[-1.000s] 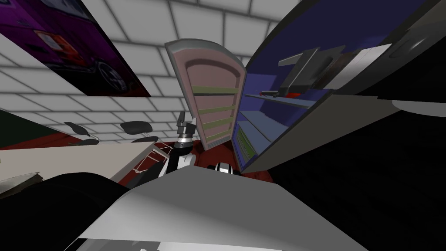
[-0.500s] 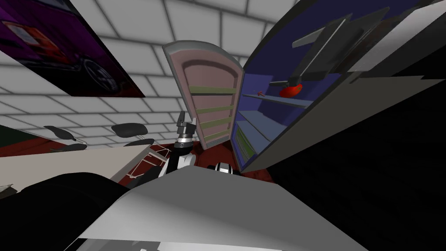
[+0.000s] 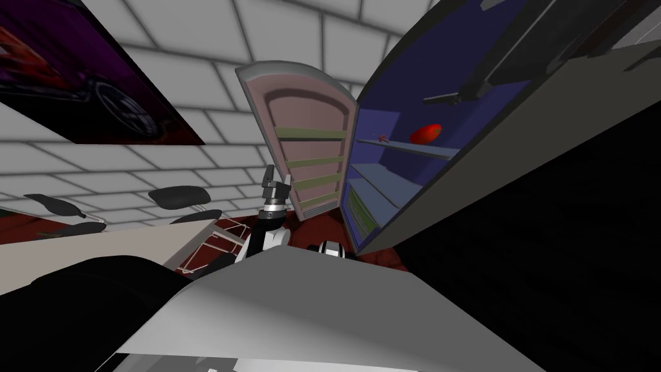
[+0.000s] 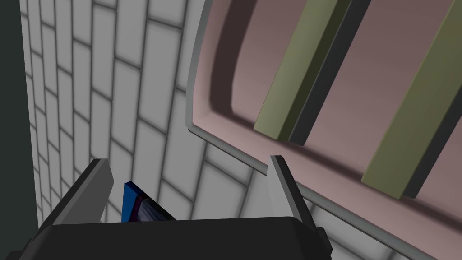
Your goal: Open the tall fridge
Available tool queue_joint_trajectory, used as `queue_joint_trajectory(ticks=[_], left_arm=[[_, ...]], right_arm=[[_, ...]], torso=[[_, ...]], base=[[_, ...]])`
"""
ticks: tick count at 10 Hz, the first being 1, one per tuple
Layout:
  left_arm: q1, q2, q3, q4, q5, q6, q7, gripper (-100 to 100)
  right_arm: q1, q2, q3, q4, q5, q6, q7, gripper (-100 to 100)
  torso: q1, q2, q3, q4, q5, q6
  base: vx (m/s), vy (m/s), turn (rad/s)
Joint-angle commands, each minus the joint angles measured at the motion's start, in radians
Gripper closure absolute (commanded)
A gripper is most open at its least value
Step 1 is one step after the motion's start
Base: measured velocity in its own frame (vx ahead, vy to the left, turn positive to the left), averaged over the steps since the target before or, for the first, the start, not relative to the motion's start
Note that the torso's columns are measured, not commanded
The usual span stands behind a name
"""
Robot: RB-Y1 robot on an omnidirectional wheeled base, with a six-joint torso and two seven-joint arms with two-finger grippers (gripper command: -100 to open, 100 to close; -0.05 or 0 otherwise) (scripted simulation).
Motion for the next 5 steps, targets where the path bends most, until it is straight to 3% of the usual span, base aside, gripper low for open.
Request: queue_joint_trajectory(ticks=[1,4,5], left_arm=[[0.000,0.000,0.000,0.000,0.000,0.000,0.000,0],[0.000,0.000,0.000,0.000,0.000,0.000,0.000,0],[0.000,0.000,0.000,0.000,0.000,0.000,0.000,0]], right_arm=[[-0.026,-0.060,0.002,0.007,-0.007,0.012,0.037,-100],[-0.054,-0.124,0.002,0.017,-0.010,0.025,0.081,-100],[-0.056,-0.112,0.009,0.015,-0.009,0.018,0.071,-100]], torso=[[0.000,0.000,0.000,0.000,0.000,0.000],[0.000,0.000,0.000,0.000,0.000,0.000],[0.000,0.000,0.000,0.000,0.000,0.000]], base=[[0.006,0.017,-0.050],[0.007,0.021,-0.052],[0.003,0.011,-0.012]])
